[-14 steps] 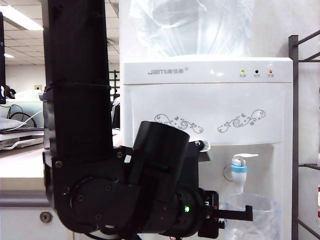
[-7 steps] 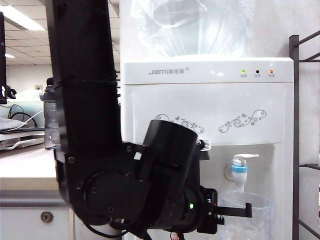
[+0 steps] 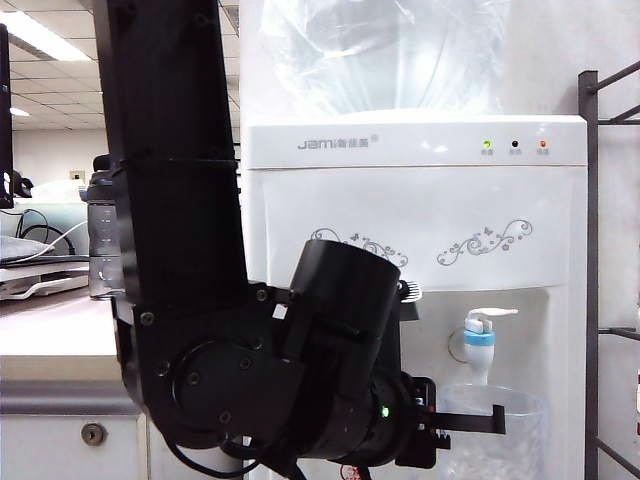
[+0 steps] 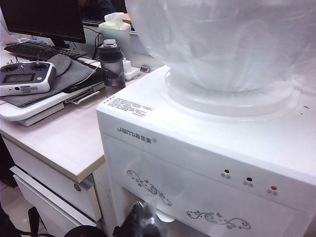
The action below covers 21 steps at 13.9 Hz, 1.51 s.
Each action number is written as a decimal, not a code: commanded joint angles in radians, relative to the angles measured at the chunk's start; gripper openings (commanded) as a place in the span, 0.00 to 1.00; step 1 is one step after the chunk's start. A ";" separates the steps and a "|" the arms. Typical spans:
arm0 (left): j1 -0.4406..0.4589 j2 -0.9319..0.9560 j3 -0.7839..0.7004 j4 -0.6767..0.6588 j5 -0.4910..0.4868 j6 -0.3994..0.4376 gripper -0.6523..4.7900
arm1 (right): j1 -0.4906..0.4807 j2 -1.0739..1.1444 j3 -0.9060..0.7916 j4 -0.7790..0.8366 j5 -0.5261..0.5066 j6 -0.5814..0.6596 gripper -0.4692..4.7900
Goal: Pick up the plastic mug from the left desk, go to the cold water outlet of the water dispenser, press the vertical switch to get some water, then put the mug back on the desk.
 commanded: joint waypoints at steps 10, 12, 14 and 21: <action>0.010 0.007 -0.022 -0.017 0.090 0.064 0.11 | 0.000 0.000 0.003 0.014 0.002 -0.003 0.08; 0.010 0.008 -0.019 -0.015 0.090 0.066 0.11 | 0.000 0.000 0.003 0.014 0.002 -0.003 0.08; 0.010 0.008 -0.018 -0.018 0.084 0.067 0.11 | 0.000 0.000 0.003 0.019 0.001 -0.003 0.08; 0.010 0.008 -0.023 -0.014 0.169 0.089 0.11 | 0.000 0.000 0.003 0.022 0.001 -0.028 0.08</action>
